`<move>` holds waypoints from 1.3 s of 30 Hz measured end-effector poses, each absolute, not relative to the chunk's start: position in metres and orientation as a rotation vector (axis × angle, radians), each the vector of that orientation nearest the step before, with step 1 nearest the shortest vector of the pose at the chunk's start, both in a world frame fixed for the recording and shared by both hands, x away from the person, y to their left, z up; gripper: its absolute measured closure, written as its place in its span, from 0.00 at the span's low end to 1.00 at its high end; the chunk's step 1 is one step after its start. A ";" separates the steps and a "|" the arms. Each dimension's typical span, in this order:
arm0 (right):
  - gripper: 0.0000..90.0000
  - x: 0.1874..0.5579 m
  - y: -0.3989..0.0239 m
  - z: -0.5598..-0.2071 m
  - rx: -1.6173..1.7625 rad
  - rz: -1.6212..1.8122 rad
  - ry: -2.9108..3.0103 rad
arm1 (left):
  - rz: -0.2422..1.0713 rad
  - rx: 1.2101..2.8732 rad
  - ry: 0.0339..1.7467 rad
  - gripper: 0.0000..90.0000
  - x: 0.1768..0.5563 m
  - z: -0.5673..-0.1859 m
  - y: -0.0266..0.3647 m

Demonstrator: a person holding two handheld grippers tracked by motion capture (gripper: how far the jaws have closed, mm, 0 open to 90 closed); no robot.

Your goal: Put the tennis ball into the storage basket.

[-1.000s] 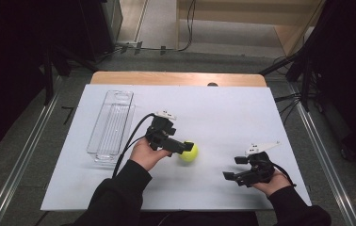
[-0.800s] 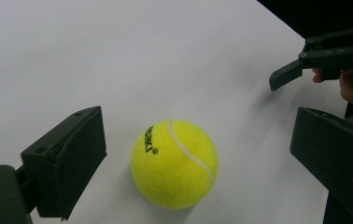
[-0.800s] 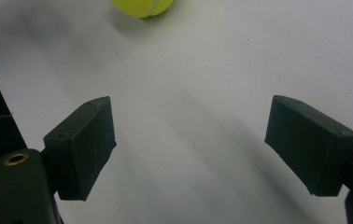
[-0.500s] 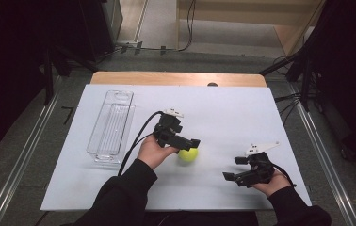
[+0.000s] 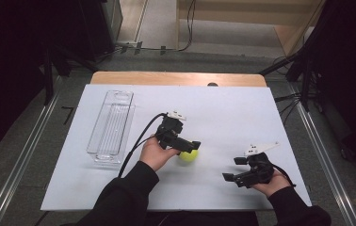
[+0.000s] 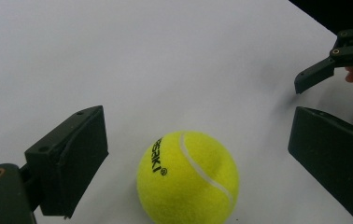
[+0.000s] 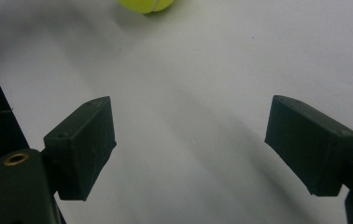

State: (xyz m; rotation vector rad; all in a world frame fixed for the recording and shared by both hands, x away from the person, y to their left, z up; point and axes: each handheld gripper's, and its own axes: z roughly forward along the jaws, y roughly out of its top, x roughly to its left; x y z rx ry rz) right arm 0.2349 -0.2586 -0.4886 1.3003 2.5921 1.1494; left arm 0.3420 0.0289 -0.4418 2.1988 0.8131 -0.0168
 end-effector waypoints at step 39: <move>0.15 0.235 -0.258 -0.489 1.290 1.136 2.605 | -0.061 2.282 0.836 0.08 0.339 -0.478 0.023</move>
